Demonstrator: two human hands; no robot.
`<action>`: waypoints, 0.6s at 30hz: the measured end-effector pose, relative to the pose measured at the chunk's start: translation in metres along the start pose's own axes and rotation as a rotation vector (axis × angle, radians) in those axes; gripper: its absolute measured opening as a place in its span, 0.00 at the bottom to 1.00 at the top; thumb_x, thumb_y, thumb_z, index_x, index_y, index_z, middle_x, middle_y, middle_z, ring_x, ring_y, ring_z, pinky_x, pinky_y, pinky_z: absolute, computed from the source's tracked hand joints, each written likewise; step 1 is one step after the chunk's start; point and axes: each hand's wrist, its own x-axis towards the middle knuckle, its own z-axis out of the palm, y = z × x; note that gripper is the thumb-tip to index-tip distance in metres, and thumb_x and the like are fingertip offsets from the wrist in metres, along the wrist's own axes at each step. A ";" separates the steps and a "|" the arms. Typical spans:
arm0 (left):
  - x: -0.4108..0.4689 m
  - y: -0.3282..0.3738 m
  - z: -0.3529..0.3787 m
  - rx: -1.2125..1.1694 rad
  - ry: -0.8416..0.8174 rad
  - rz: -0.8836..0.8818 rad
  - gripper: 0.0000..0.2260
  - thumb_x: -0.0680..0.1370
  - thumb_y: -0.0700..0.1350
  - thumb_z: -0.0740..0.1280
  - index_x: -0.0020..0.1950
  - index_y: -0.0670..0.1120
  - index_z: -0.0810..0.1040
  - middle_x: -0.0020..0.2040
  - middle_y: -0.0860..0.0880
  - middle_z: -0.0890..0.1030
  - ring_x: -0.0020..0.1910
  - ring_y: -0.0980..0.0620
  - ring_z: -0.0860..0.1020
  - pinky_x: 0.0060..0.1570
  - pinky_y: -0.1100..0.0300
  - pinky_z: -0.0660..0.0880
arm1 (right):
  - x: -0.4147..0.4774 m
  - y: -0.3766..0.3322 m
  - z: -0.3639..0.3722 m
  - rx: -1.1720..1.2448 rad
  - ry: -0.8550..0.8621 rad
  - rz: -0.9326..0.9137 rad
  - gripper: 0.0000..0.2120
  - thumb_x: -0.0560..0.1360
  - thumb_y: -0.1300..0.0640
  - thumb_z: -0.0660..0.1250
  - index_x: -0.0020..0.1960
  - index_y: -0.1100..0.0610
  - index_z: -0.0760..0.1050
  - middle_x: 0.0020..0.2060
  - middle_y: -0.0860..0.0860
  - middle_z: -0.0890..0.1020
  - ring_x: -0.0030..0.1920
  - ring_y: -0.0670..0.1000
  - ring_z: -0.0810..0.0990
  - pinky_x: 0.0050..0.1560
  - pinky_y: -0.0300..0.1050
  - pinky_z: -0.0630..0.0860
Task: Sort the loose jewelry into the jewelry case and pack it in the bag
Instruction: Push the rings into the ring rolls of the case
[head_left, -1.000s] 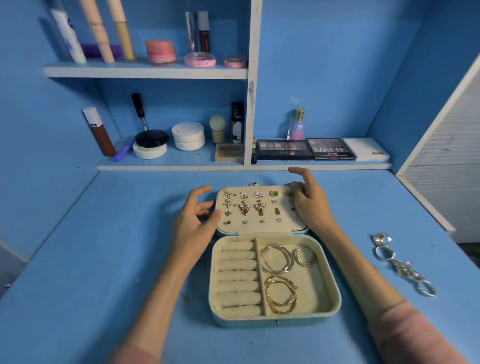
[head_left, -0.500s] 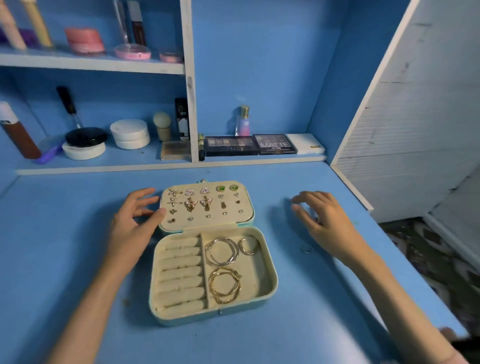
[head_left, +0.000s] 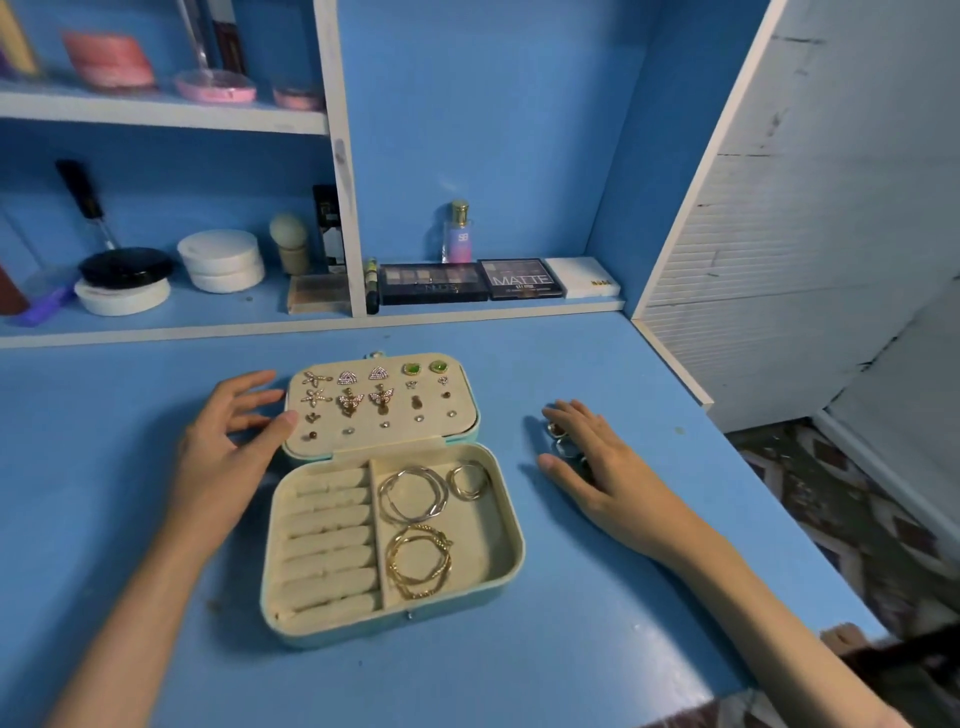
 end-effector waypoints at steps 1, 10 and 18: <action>0.000 0.000 0.000 0.000 0.002 -0.001 0.19 0.75 0.35 0.69 0.53 0.59 0.74 0.51 0.56 0.79 0.45 0.58 0.77 0.49 0.62 0.71 | 0.004 -0.003 0.003 -0.005 -0.023 -0.015 0.25 0.79 0.45 0.56 0.74 0.51 0.59 0.74 0.45 0.60 0.73 0.38 0.48 0.75 0.40 0.45; 0.000 -0.001 0.000 0.022 0.015 -0.005 0.17 0.75 0.35 0.69 0.56 0.54 0.74 0.52 0.50 0.79 0.39 0.69 0.76 0.45 0.70 0.72 | 0.030 -0.027 0.000 0.015 -0.025 -0.092 0.15 0.79 0.63 0.59 0.64 0.54 0.74 0.61 0.51 0.78 0.62 0.50 0.73 0.62 0.36 0.66; -0.004 0.007 -0.001 0.049 0.026 0.040 0.18 0.75 0.35 0.70 0.56 0.56 0.74 0.53 0.53 0.80 0.48 0.61 0.78 0.49 0.68 0.73 | 0.042 -0.055 -0.012 0.385 0.177 -0.007 0.02 0.74 0.54 0.70 0.43 0.51 0.80 0.37 0.44 0.83 0.40 0.48 0.80 0.43 0.41 0.75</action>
